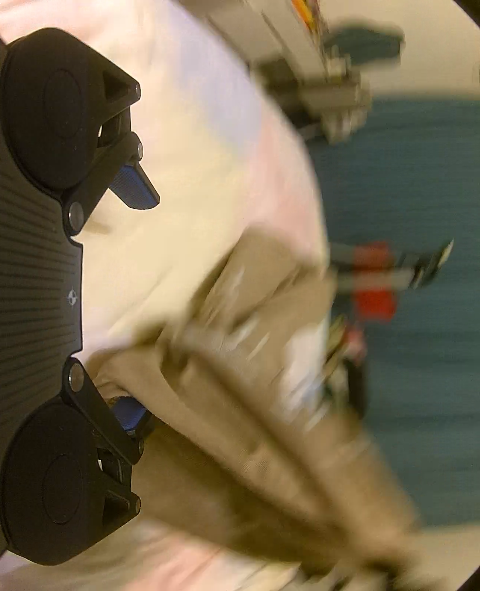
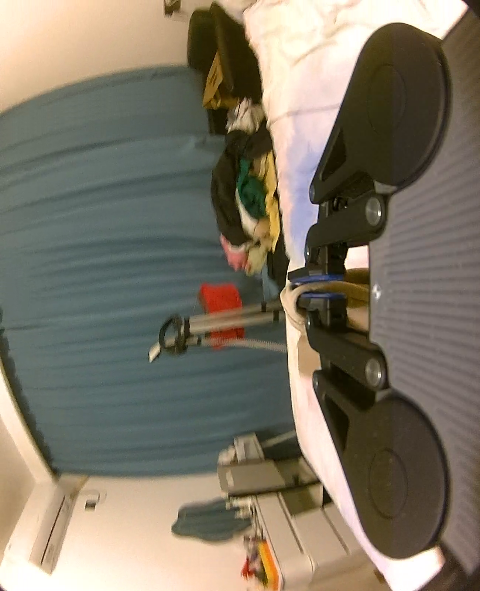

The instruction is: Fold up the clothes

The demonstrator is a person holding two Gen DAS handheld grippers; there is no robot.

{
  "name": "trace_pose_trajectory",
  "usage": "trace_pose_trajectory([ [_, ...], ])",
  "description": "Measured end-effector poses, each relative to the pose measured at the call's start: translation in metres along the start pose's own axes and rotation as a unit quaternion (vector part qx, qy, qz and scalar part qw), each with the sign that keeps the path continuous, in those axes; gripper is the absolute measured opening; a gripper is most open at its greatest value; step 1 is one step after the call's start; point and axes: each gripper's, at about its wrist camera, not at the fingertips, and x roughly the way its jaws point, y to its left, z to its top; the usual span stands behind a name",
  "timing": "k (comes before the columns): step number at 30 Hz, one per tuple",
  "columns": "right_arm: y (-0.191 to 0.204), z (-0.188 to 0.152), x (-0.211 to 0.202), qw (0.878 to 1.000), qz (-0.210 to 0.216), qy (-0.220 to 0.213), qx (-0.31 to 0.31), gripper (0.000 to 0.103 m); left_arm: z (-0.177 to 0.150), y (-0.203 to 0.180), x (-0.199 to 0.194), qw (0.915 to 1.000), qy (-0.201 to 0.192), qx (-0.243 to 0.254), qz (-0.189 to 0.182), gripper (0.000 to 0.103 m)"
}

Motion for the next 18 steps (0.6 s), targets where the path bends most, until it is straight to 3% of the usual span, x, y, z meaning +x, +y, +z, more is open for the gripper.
trace_pose_trajectory([
  [3, -0.002, -0.01, 0.014, 0.999, -0.005, 0.047, -0.001, 0.009, 0.022, 0.04, -0.012, 0.9956, -0.054, -0.069, 0.033, 0.103],
  [6, 0.001, -0.024, 0.031, 0.993, 0.0, 0.115, -0.01, 0.009, 0.039, 0.066, -0.009, 0.9931, -0.072, -0.088, 0.029, 0.103],
  [8, 0.003, -0.038, 0.047, 0.985, 0.0, 0.173, -0.001, 0.01, 0.045, 0.073, 0.011, 0.9962, -0.042, -0.076, 0.005, 0.103],
  [11, 0.003, -0.064, 0.066, 0.966, 0.017, 0.257, 0.014, 0.011, 0.041, 0.082, 0.035, 0.995, 0.02, -0.098, -0.008, 0.101],
  [14, 0.011, -0.081, 0.075, 0.952, 0.031, 0.303, -0.015, 0.015, 0.041, 0.088, 0.05, 0.9918, 0.05, -0.117, -0.015, 0.101],
  [15, 0.016, -0.082, 0.074, 0.953, 0.035, 0.298, -0.037, 0.028, 0.043, 0.089, 0.052, 0.9917, 0.05, -0.117, -0.017, 0.101],
  [16, 0.022, -0.083, 0.072, 0.954, 0.039, 0.292, -0.059, 0.048, 0.041, 0.089, 0.047, 0.992, 0.048, -0.115, -0.019, 0.101],
  [18, 0.034, -0.081, 0.063, 0.958, 0.045, 0.263, -0.104, 0.073, 0.038, 0.087, 0.037, 0.9927, 0.041, -0.111, -0.023, 0.101],
])
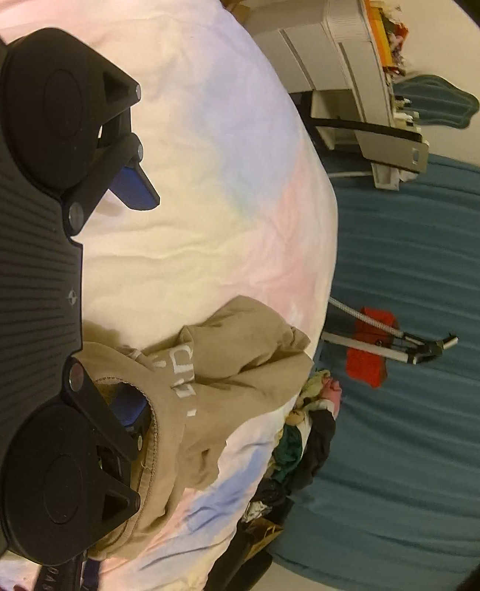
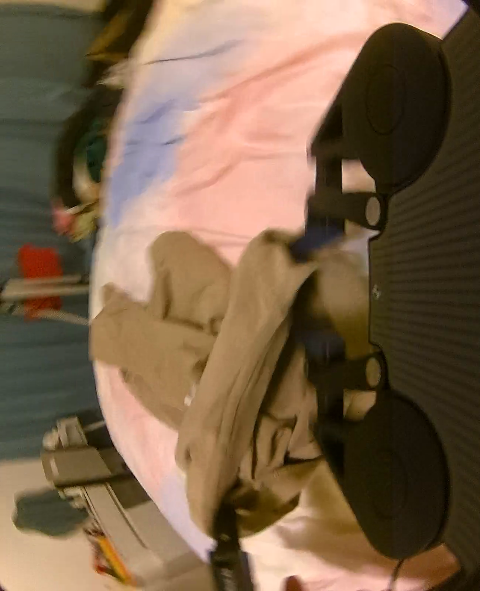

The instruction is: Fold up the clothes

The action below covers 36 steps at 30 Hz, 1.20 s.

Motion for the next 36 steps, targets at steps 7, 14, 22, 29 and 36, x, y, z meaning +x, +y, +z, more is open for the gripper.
trace_pose_trajectory([
  [7, 0.025, 0.002, 0.008, 0.979, -0.13, -0.102, -0.123, 0.077, -0.03, -0.005, -0.044, 0.9993, -0.021, 0.02, -0.023, 0.101],
  [14, -0.016, 0.03, -0.032, 0.975, -0.029, -0.215, 0.05, 0.077, -0.042, -0.028, -0.059, 0.9902, -0.046, 0.128, -0.034, 0.102],
  [22, -0.028, 0.035, -0.076, 0.952, -0.015, -0.291, 0.09, 0.077, -0.074, -0.077, -0.06, 0.9614, -0.107, 0.253, 0.014, 0.102],
  [29, -0.031, 0.035, -0.086, 0.939, -0.088, -0.324, 0.071, 0.078, -0.073, -0.065, -0.077, 0.9643, -0.181, 0.178, 0.075, 0.103],
  [36, -0.025, 0.037, -0.049, 0.967, -0.152, -0.203, 0.01, 0.077, -0.066, -0.054, -0.098, 0.9597, -0.247, 0.107, 0.08, 0.103],
])
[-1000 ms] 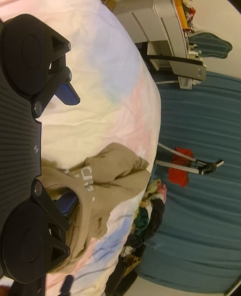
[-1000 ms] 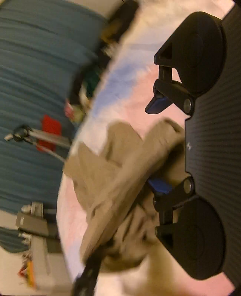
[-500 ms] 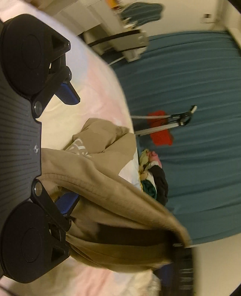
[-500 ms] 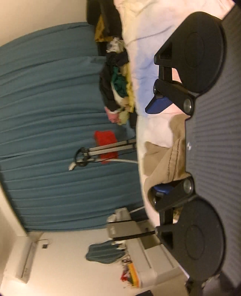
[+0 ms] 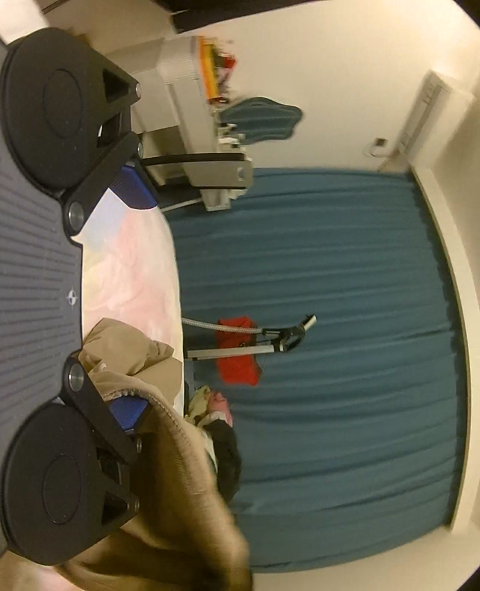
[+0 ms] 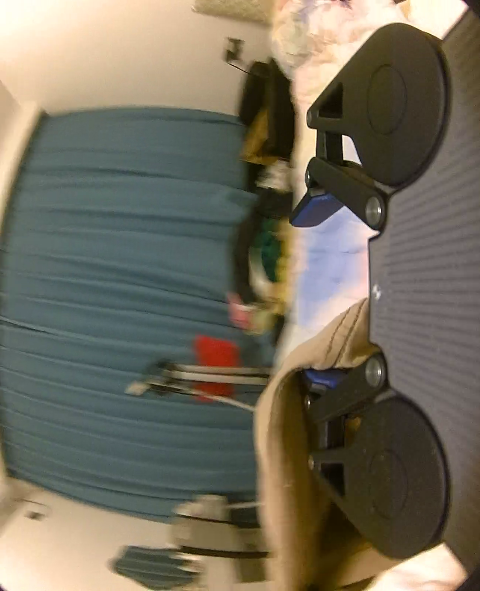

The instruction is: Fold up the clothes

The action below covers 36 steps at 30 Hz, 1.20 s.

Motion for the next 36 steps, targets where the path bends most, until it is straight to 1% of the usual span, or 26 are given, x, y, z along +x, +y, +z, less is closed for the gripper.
trace_pose_trajectory([
  [1, 0.003, -0.005, 0.011, 0.999, 0.015, 0.042, -0.012, 0.077, 0.0, 0.003, 0.004, 0.9999, 0.01, -0.01, 0.0, 0.103],
  [3, 0.011, -0.019, 0.031, 0.991, 0.04, 0.122, -0.041, 0.077, -0.001, 0.009, 0.012, 0.999, 0.033, -0.031, 0.002, 0.103],
  [5, 0.021, -0.035, 0.043, 0.981, 0.046, 0.176, -0.071, 0.077, -0.004, 0.016, 0.018, 0.9977, 0.051, -0.043, 0.009, 0.103],
  [6, 0.025, -0.041, 0.047, 0.976, 0.041, 0.195, -0.083, 0.077, -0.006, 0.019, 0.02, 0.997, 0.059, -0.048, 0.015, 0.103],
  [7, 0.024, -0.043, 0.047, 0.977, 0.02, 0.195, -0.083, 0.077, -0.007, 0.022, 0.022, 0.9965, 0.063, -0.052, 0.019, 0.103],
  [8, 0.02, -0.039, 0.045, 0.981, 0.0, 0.18, -0.071, 0.077, -0.007, 0.026, 0.026, 0.9959, 0.07, -0.055, 0.015, 0.103],
  [10, 0.005, -0.026, 0.036, 0.991, -0.032, 0.125, -0.026, 0.077, -0.01, 0.029, 0.032, 0.9946, 0.084, -0.061, 0.003, 0.103],
  [11, -0.005, -0.017, 0.028, 0.995, -0.047, 0.083, 0.0, 0.077, -0.012, 0.028, 0.034, 0.9939, 0.091, -0.062, -0.005, 0.103],
  [12, -0.014, -0.008, 0.02, 0.997, -0.062, 0.041, 0.026, 0.077, -0.014, 0.026, 0.038, 0.9934, 0.099, -0.055, -0.018, 0.103],
  [13, -0.021, 0.0, 0.011, 0.996, -0.073, 0.002, 0.044, 0.077, -0.017, 0.022, 0.039, 0.9927, 0.107, -0.045, -0.033, 0.103],
  [15, -0.027, 0.012, -0.008, 0.994, -0.079, -0.065, 0.047, 0.077, -0.023, 0.01, 0.037, 0.9906, 0.116, -0.023, -0.069, 0.103],
  [17, -0.031, 0.024, -0.027, 0.987, -0.084, -0.127, 0.046, 0.077, -0.03, -0.002, 0.035, 0.9866, 0.125, -0.001, -0.106, 0.103],
  [19, -0.033, 0.031, -0.043, 0.981, -0.088, -0.169, 0.032, 0.077, -0.035, -0.015, 0.028, 0.982, 0.125, 0.024, -0.14, 0.103],
  [21, -0.031, 0.037, -0.056, 0.977, -0.083, -0.198, 0.015, 0.077, -0.039, -0.029, 0.015, 0.9767, 0.114, 0.049, -0.176, 0.103],
  [23, -0.031, 0.04, -0.065, 0.974, -0.083, -0.21, 0.007, 0.077, -0.044, -0.043, 0.001, 0.971, 0.102, 0.076, -0.202, 0.103],
  [25, -0.034, 0.041, -0.07, 0.973, -0.086, -0.213, 0.007, 0.077, -0.054, -0.053, -0.012, 0.964, 0.103, 0.105, -0.222, 0.103],
  [28, -0.044, 0.042, -0.059, 0.976, -0.091, -0.193, 0.033, 0.077, -0.069, -0.067, -0.029, 0.9504, 0.109, 0.15, -0.25, 0.103],
  [29, -0.048, 0.042, -0.057, 0.977, -0.092, -0.185, 0.044, 0.077, -0.075, -0.073, -0.033, 0.9461, 0.109, 0.169, -0.254, 0.103],
  [30, -0.052, 0.042, -0.057, 0.978, -0.093, -0.178, 0.055, 0.077, -0.08, -0.078, -0.036, 0.9429, 0.108, 0.187, -0.254, 0.103],
  [32, -0.059, 0.04, -0.058, 0.979, -0.091, -0.166, 0.074, 0.077, -0.091, -0.09, -0.034, 0.943, 0.099, 0.224, -0.225, 0.102],
  [33, -0.062, 0.039, -0.058, 0.98, -0.089, -0.162, 0.08, 0.077, -0.095, -0.094, -0.03, 0.9446, 0.101, 0.232, -0.21, 0.1],
  [34, -0.062, 0.038, -0.058, 0.98, -0.088, -0.157, 0.082, 0.077, -0.099, -0.098, -0.026, 0.9462, 0.103, 0.238, -0.194, 0.097],
  [35, -0.062, 0.037, -0.057, 0.981, -0.088, -0.153, 0.082, 0.077, -0.101, -0.099, -0.02, 0.949, 0.105, 0.237, -0.179, 0.083],
  [36, -0.06, 0.036, -0.054, 0.982, -0.088, -0.147, 0.08, 0.077, -0.101, -0.097, -0.014, 0.9531, 0.107, 0.23, -0.166, 0.067],
])
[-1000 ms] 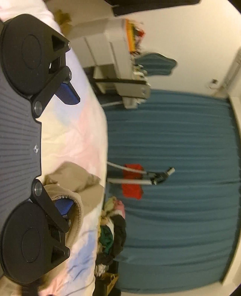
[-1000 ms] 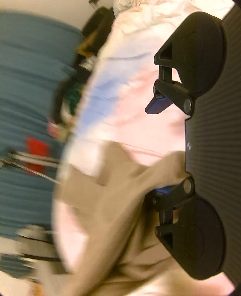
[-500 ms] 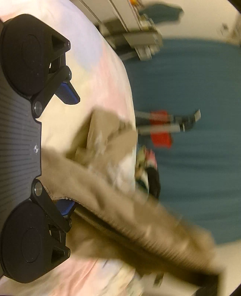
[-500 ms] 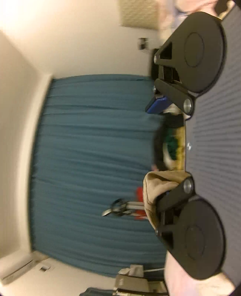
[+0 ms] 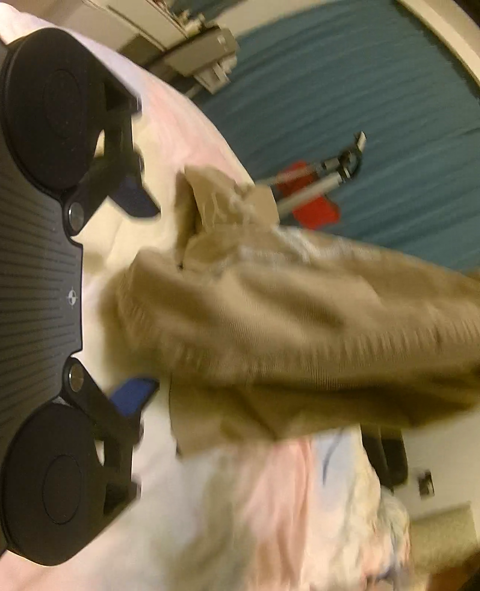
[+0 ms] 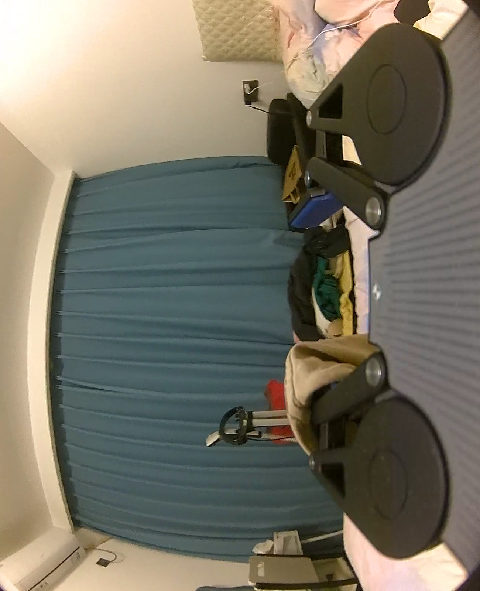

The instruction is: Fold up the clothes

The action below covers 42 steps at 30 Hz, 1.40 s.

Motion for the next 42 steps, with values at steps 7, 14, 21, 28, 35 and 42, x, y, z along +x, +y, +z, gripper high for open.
trace_pose_trajectory([
  [7, 0.004, -0.014, 0.02, 0.997, 0.006, 0.069, -0.013, 0.077, 0.001, 0.101, -0.023, 0.9763, -0.011, -0.216, 0.015, 0.005],
  [14, 0.012, -0.05, 0.048, 0.971, 0.075, 0.225, 0.026, 0.077, 0.009, 0.187, -0.048, 0.9659, 0.017, -0.254, -0.048, 0.005],
  [21, 0.049, -0.092, 0.067, 0.952, 0.097, 0.289, 0.001, 0.077, -0.013, 0.216, 0.025, 0.948, 0.136, -0.283, -0.052, 0.018],
  [28, 0.044, -0.089, 0.068, 0.953, 0.099, 0.287, 0.015, 0.077, 0.0, 0.146, -0.007, 0.9753, 0.065, -0.179, -0.112, 0.082],
  [35, 0.038, -0.082, 0.056, 0.955, 0.099, 0.278, 0.026, 0.077, 0.015, 0.077, 0.004, 0.9714, -0.01, -0.181, -0.154, 0.088],
  [42, 0.04, -0.081, 0.053, 0.958, 0.094, 0.268, 0.027, 0.077, -0.003, 0.092, 0.016, 0.9509, -0.018, -0.276, -0.14, 0.088],
])
